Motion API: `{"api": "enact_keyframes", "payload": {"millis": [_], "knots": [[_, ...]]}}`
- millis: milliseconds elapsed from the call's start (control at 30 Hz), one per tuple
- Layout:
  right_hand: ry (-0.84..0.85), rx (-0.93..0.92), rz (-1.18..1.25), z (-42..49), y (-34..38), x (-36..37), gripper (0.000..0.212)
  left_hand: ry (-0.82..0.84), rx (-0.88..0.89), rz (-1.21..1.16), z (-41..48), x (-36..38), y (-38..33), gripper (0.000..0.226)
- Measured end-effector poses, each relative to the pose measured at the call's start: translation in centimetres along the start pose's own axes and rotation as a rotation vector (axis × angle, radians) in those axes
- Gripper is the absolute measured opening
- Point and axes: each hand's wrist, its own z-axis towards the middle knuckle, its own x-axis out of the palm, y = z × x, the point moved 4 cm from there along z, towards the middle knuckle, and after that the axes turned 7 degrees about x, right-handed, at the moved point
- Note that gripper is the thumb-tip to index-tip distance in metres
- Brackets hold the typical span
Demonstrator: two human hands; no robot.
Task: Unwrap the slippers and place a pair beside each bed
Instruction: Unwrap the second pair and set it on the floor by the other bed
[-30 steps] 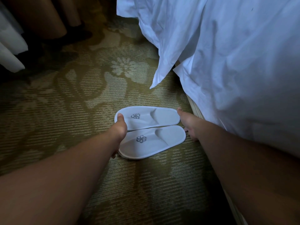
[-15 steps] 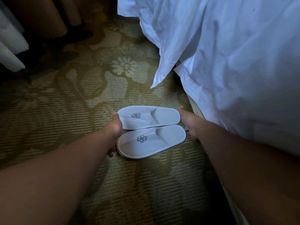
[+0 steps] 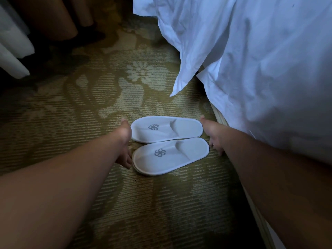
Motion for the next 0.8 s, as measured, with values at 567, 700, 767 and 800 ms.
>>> {"api": "enact_keyframes", "payload": {"millis": [567, 700, 767, 800], "knots": [[0.004, 0.007, -0.046, 0.5, 0.0, 0.3, 0.082, 0.022, 0.008, 0.031, 0.9, 0.2, 0.1, 0.111], [-0.003, 0.007, -0.042, 0.6, 0.3, 0.2, 0.086, 0.046, 0.022, 0.041, 1.1, 0.0, -0.5, 0.108], [-0.010, 0.001, -0.015, 0.8, 0.8, 0.1, 0.088, 0.027, 0.051, 0.053, 1.3, -0.5, -1.2, 0.108], [-0.016, -0.006, -0.009, 0.8, 1.2, 0.1, 0.089, 0.013, 0.068, 0.055, 1.4, -0.7, -1.6, 0.108]]}}
